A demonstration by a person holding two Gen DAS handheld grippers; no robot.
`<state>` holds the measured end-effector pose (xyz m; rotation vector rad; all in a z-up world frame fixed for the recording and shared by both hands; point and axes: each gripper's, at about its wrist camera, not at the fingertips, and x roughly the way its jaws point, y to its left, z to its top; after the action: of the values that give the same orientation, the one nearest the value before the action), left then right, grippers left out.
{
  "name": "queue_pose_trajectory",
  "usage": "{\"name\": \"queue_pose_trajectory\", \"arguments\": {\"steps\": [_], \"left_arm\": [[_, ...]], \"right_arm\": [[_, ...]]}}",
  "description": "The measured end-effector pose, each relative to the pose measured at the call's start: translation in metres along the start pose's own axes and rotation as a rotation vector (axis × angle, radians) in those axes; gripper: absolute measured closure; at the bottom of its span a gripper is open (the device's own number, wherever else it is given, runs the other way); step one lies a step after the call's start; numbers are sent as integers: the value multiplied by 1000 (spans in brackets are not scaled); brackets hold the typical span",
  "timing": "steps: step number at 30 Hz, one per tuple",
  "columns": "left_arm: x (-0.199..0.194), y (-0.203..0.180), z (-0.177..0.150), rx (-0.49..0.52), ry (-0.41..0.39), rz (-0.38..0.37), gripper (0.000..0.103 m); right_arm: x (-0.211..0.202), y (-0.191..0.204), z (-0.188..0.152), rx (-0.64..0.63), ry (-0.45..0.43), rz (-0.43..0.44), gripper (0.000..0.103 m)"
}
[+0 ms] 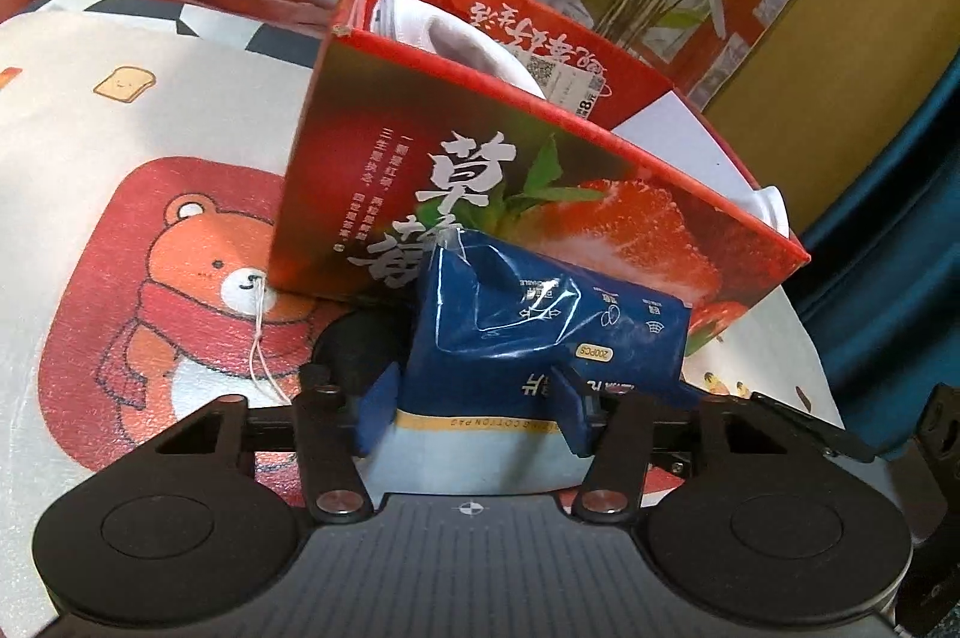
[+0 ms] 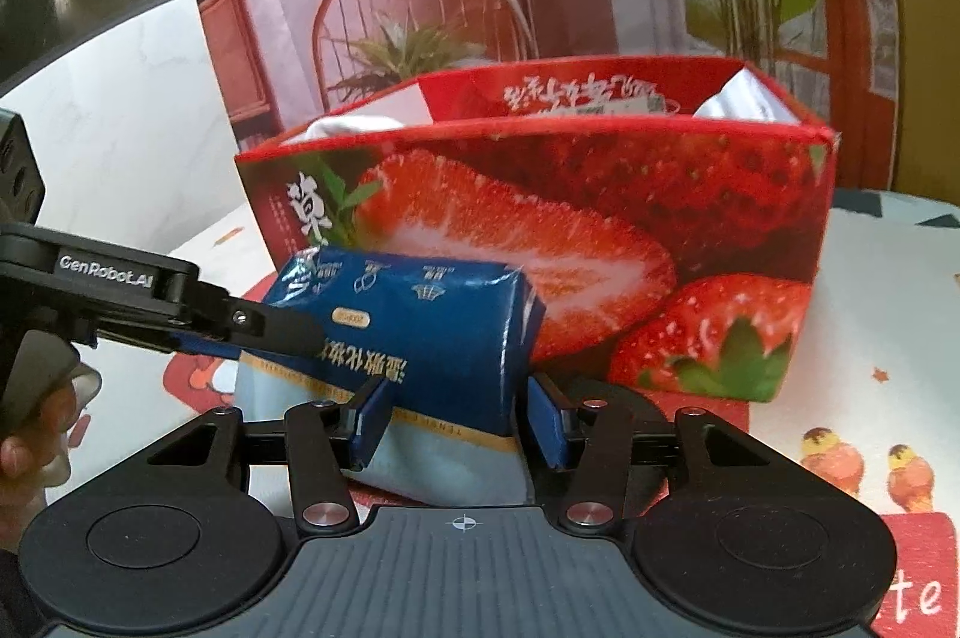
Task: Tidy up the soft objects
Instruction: 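Lift the blue tissue packet with both grippers over the red box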
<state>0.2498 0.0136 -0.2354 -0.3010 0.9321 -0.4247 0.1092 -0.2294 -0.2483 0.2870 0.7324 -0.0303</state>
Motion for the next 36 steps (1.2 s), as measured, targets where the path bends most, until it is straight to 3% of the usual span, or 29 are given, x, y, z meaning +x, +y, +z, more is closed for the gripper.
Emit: {"name": "queue_pose_trajectory", "arguments": {"steps": [2, 5, 16, 29, 33, 36], "left_arm": [[-1, -4, -1, 24, -4, 6, 59], [-8, -6, -1, 28, -17, 7, 63], [-64, -34, 17, 110, -186, -13, 63], [-88, -80, 78, 265, -365, 6, 63], [-90, -88, 102, 259, -420, -4, 63], [-81, -85, 116, 206, -409, -16, 63]], "right_arm": [[2, 1, 0, 0, 8, 9, 58], [-1, 3, 1, -7, 2, 3, 65], [-41, 17, 32, -105, -153, 28, 72], [-60, 25, 111, -290, -314, -11, 73], [-59, 22, 143, -281, -379, -18, 73], [-53, 17, 161, -279, -406, -22, 73]]}}
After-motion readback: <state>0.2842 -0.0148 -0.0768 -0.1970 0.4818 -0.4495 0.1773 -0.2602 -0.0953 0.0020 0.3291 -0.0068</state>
